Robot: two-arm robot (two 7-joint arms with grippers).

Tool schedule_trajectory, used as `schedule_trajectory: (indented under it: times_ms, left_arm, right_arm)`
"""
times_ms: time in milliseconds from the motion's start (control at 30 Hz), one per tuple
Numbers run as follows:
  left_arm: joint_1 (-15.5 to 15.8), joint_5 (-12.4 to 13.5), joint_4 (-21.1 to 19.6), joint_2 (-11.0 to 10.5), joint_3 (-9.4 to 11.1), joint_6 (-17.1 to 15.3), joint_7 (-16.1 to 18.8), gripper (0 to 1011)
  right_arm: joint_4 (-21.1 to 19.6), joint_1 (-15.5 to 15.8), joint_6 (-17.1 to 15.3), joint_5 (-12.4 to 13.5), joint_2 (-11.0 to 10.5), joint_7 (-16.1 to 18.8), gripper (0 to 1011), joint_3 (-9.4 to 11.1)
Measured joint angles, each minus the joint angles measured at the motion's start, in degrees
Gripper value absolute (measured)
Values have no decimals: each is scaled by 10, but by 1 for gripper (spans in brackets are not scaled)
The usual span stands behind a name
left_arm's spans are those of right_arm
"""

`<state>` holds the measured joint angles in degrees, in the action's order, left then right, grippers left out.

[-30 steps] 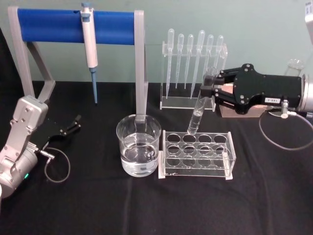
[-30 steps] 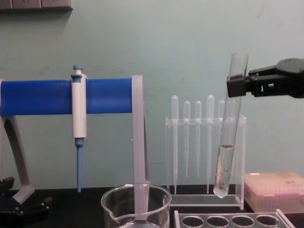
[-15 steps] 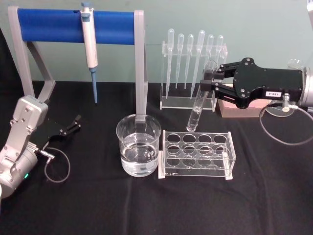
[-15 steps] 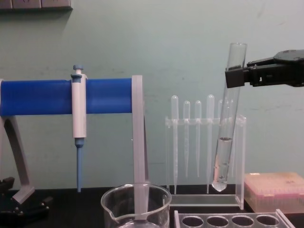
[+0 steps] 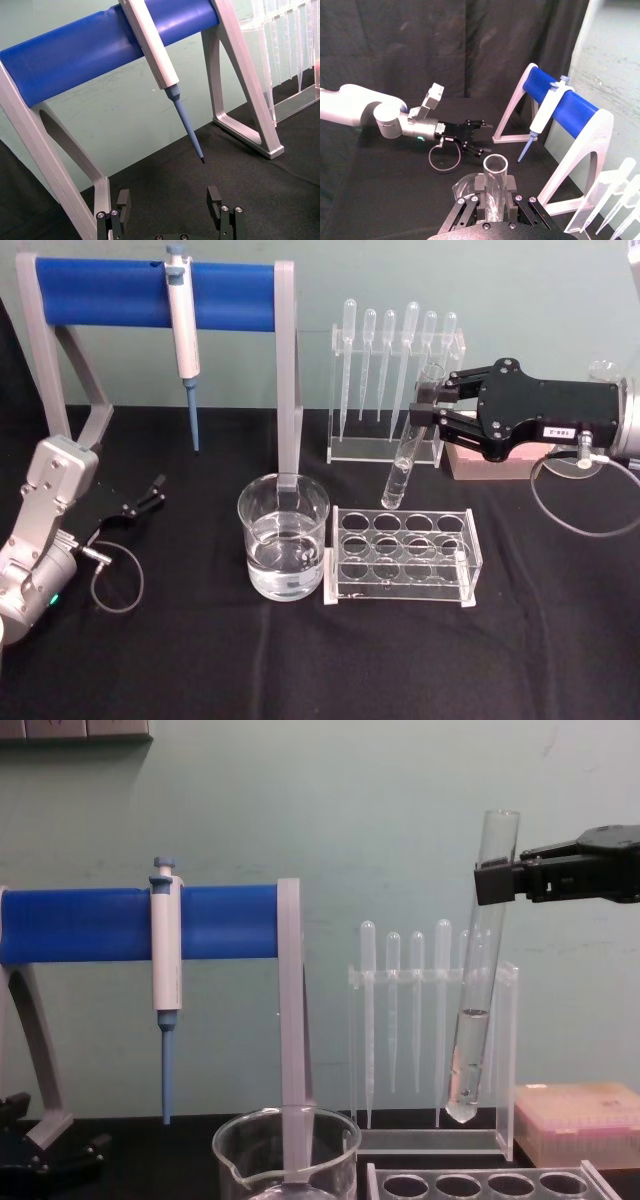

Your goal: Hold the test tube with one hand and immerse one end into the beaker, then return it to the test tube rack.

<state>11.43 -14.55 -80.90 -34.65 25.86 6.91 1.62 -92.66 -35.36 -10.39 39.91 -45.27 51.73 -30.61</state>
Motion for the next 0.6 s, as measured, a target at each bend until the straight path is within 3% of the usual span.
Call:
schedule_trajectory:
  times_ms: [600]
  left_arm:
    - [0, 0, 0, 0, 0, 0, 0, 1000]
  right_arm:
    - [0, 1, 1, -1, 0, 0, 235, 1]
